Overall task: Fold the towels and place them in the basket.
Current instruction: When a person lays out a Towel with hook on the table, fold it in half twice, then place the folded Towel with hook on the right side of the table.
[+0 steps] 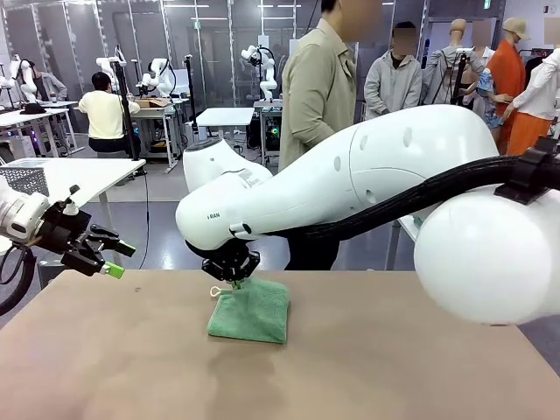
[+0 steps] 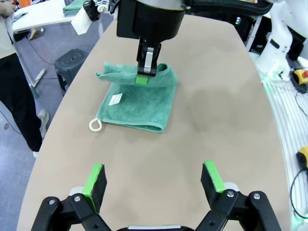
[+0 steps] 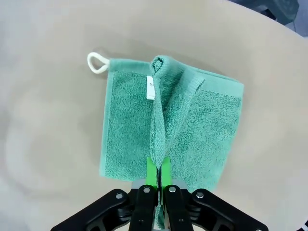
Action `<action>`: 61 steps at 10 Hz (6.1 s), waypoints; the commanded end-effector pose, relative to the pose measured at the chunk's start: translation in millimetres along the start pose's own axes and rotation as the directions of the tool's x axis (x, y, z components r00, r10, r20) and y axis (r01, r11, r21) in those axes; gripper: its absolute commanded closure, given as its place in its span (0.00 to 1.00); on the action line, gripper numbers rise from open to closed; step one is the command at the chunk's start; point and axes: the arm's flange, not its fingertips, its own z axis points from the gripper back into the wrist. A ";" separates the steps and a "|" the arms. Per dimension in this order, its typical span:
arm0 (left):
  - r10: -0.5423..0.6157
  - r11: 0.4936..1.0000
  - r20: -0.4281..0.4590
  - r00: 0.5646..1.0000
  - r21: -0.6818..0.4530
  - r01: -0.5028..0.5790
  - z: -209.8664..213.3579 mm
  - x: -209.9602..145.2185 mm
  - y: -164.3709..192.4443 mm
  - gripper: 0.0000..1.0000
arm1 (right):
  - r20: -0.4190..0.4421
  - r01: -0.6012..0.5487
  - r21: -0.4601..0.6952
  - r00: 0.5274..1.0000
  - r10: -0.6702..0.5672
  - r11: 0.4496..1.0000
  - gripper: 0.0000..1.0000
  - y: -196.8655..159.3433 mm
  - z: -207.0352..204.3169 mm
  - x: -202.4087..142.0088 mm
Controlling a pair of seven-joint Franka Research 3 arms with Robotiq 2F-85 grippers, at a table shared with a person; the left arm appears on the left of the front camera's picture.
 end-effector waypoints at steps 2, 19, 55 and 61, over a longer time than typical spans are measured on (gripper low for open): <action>0.006 1.000 -0.007 1.000 -0.003 -0.006 0.9 -0.2 -0.4 0.00 | 0.054 0.087 0.035 0.995 -0.089 0.996 0.96 12.5 -13.7 9.8; 0.006 1.000 -0.007 1.000 -0.003 -0.006 0.9 -0.2 -0.4 0.00 | 0.053 0.105 0.217 0.991 -0.120 0.970 0.43 -147.8 92.5 -90.1; 0.006 1.000 -0.007 1.000 -0.003 -0.006 0.9 -0.2 -0.4 0.00 | 0.066 0.185 0.317 0.974 -0.216 0.930 0.43 -144.2 -82.5 -27.6; 0.006 1.000 -0.007 1.000 -0.003 -0.006 0.9 -0.2 -0.4 0.00 | 0.029 0.199 0.332 0.975 -0.221 0.922 0.43 -142.6 -93.5 -24.4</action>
